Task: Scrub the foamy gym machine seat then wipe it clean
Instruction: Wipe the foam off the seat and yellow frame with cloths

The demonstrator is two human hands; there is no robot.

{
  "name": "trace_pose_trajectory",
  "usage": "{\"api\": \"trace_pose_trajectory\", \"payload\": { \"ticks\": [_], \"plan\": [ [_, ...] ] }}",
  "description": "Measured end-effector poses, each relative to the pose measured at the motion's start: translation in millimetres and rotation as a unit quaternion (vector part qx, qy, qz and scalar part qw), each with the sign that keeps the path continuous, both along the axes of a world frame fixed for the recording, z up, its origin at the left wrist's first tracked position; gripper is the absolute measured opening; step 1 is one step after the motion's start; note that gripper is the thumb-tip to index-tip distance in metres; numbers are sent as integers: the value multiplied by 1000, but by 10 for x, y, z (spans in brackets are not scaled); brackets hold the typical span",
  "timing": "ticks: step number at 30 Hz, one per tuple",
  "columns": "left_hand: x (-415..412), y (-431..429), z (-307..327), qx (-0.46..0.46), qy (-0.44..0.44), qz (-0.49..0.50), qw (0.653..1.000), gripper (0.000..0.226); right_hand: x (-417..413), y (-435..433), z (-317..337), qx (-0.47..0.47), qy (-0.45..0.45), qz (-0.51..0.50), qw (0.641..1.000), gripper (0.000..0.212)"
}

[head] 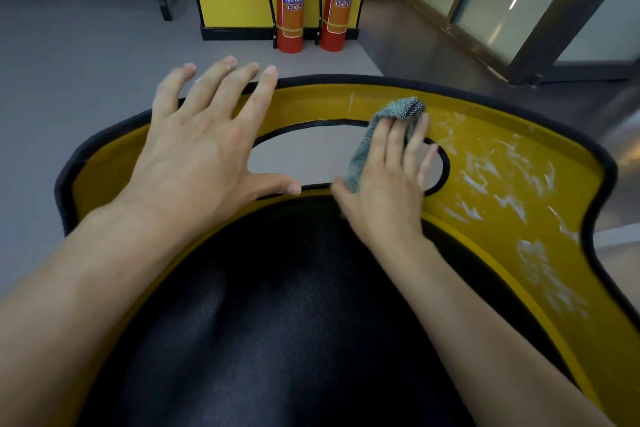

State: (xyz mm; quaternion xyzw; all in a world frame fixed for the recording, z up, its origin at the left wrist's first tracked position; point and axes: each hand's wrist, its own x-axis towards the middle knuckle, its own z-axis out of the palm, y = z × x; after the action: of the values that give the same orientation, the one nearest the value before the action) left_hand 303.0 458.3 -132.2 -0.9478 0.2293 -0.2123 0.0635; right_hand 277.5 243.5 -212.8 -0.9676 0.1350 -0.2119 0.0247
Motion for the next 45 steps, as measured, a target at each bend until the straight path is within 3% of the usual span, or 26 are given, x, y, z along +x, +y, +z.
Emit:
{"api": "trace_pose_trajectory", "payload": {
  "ticks": [3,6,9,16,21,24,28,32,35,40,45],
  "plan": [
    [9,-2,-14,1,-3,2,1000,122,169,506,14,27,-15,55,998,104],
    [23,-12,-17,0,-2,1,1000,121,191,974,-126,-8,-26,162,986,92],
    [29,-14,-21,1,-4,3,1000,121,150,941,-181,-43,-10,191,981,88],
    [10,4,2,1,0,2,1000,123,-10,118,36,30,-33,0,999,94],
    [21,-6,0,3,-1,0,1000,123,73,343,99,70,-38,1,997,97],
    [23,6,-8,2,-1,1,1000,123,193,782,16,65,-27,91,993,96],
    [32,2,-7,-4,3,-5,1000,121,151,1253,-318,-56,5,224,973,83],
    [38,-21,-17,-5,-9,-5,1000,120,60,1234,-435,-91,27,262,960,83],
    [14,-30,-18,-9,-8,-4,1000,117,60,1247,-379,-59,39,229,971,84],
    [11,-60,-5,-12,-3,6,1000,113,167,710,61,114,17,53,992,105],
    [11,-59,1,-16,-2,7,1000,116,-60,2,81,119,-20,-73,990,97]
  ]
}}
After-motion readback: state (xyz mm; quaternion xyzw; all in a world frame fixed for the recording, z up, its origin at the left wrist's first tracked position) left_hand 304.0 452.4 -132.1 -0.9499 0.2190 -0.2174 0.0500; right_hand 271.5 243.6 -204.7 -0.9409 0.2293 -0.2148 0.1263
